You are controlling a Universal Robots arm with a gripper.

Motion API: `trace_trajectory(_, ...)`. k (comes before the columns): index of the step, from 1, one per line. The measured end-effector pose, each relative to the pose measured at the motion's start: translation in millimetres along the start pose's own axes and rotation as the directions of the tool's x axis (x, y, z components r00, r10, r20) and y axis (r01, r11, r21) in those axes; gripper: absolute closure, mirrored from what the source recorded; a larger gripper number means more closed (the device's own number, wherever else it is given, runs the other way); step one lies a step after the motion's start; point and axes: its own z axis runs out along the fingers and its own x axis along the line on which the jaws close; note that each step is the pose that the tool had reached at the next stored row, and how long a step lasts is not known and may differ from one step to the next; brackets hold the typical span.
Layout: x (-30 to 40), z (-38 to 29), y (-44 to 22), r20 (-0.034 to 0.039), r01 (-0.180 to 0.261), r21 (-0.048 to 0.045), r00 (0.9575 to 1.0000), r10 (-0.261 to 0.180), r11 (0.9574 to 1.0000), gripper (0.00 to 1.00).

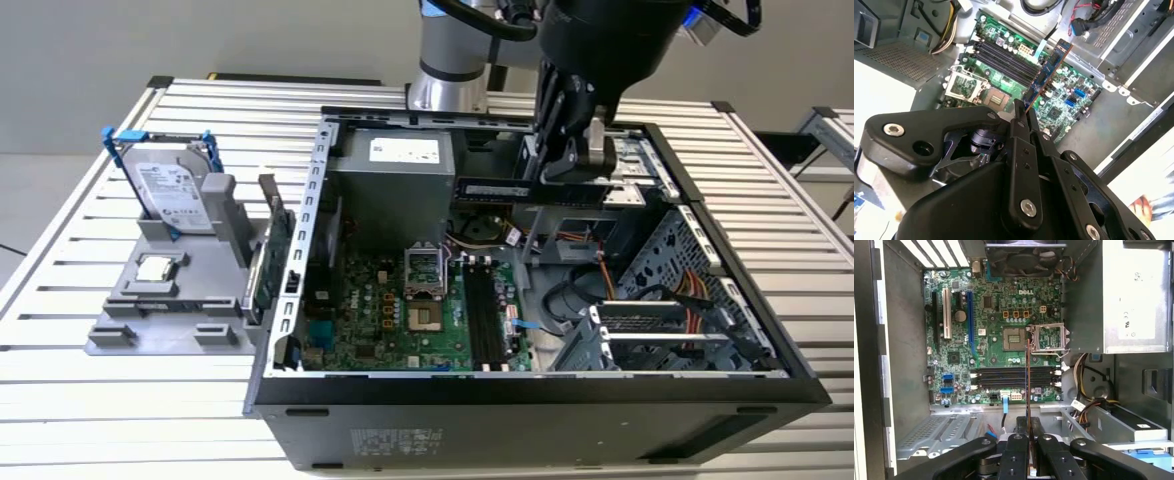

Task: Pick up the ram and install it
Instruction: 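Pick up the ram and move it above insertion slot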

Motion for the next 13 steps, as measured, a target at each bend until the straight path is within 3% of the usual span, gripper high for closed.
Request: trace_trajectory(13,-3.2,0.2,-1.9,0.0001,0.0,0.0,1.0,0.0,1.0,1.0)
